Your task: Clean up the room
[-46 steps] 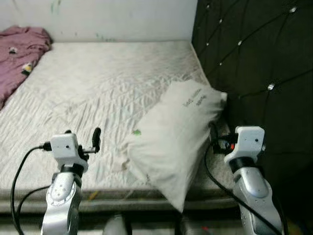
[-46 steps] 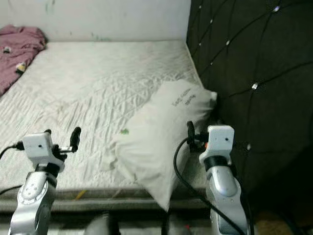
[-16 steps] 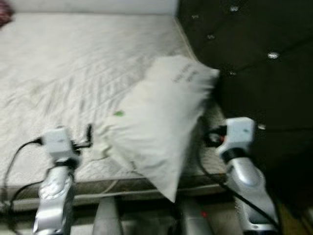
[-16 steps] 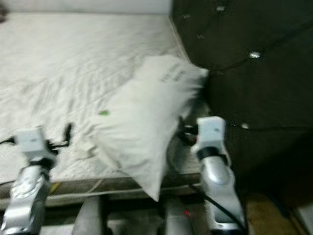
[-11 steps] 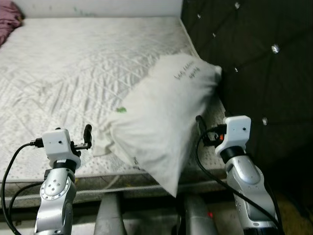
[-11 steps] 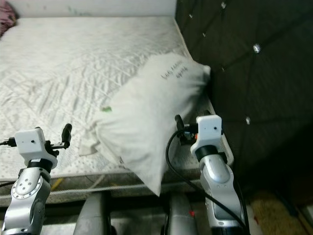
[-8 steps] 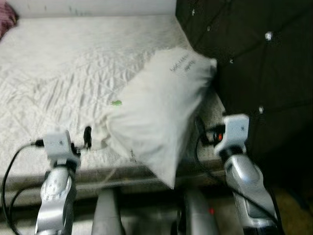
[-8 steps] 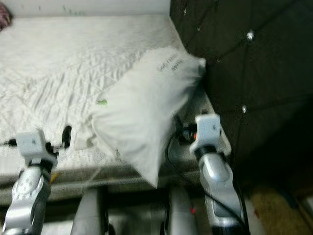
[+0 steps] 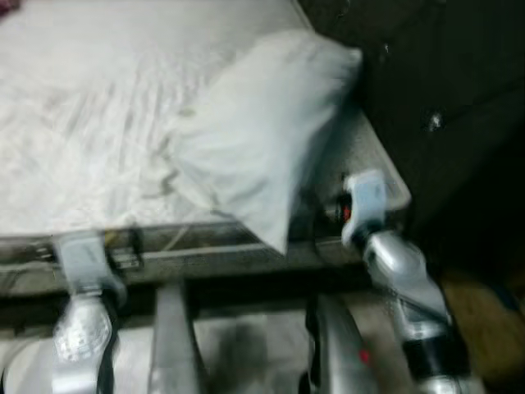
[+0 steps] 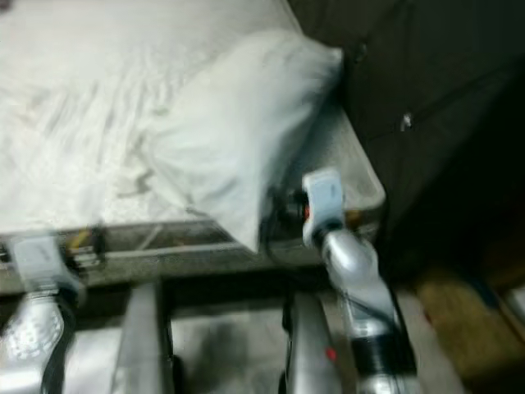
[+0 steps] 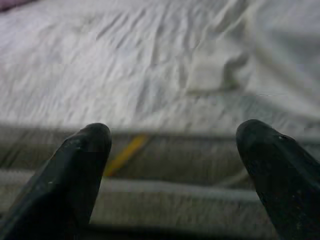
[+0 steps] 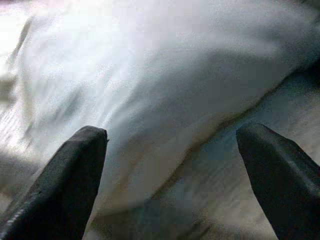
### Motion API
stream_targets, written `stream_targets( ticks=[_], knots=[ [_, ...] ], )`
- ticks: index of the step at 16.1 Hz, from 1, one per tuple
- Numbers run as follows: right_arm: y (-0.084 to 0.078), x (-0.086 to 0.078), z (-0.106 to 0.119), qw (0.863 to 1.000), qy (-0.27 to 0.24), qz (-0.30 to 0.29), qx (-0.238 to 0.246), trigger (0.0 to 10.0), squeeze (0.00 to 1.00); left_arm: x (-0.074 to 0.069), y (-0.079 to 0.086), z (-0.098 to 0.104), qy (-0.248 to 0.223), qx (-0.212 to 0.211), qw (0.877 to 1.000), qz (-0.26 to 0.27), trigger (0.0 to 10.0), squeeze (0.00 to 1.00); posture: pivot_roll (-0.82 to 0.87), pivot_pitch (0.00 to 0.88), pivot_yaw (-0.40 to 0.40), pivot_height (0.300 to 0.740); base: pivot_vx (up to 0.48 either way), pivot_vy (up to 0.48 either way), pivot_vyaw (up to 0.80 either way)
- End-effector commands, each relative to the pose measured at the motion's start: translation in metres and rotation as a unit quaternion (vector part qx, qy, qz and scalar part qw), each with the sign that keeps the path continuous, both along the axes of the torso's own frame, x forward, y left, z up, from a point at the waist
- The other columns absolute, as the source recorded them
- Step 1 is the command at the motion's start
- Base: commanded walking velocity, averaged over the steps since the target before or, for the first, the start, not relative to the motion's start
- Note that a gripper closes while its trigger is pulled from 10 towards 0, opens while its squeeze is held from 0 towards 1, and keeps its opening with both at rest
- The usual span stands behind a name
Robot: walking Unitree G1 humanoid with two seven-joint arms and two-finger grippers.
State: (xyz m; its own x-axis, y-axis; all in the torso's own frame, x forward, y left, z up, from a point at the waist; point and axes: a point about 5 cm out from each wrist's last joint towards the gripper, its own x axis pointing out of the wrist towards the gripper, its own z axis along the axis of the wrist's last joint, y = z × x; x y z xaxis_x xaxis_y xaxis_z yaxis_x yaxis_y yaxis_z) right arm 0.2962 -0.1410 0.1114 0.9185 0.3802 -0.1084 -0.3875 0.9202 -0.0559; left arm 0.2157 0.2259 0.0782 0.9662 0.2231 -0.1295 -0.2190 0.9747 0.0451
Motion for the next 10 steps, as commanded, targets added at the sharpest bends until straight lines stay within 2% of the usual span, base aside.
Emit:
stream_targets(
  ticks=[1, 5, 8, 10],
  knots=[
    [0.005, 0.002, -0.001, 1.000, 0.009, 0.023, 0.003, 10.0, 0.00, 0.005, 0.003, 0.012, -0.020, 0.010, 1.000, 0.000, 10.0, 0.00, 0.04, 0.121, -0.032, 0.509, 0.000, 0.000, 0.00],
    [0.025, 0.013, -0.006, 0.998, 0.022, 0.061, 0.013, 10.0, 0.00, -0.007, 0.005, 0.014, -0.009, 0.011, 1.000, 0.003, 10.0, 0.00, 0.07, 0.153, -0.041, 0.509, 0.000, 0.000, 0.00],
    [0.045, 0.022, -0.001, 0.995, 0.029, 0.094, 0.035, 10.0, 0.00, -0.018, 0.008, 0.014, 0.001, 0.011, 1.000, 0.008, 10.0, 0.00, 0.09, 0.168, -0.049, 0.509, 0.000, 0.000, 0.00],
    [0.052, 0.027, 0.001, 0.991, 0.035, 0.122, 0.040, 10.0, 0.00, -0.021, 0.008, 0.015, 0.009, 0.009, 1.000, 0.006, 10.0, 0.00, 0.10, 0.177, -0.051, 0.509, 0.000, 0.000, 0.00]
  ],
)
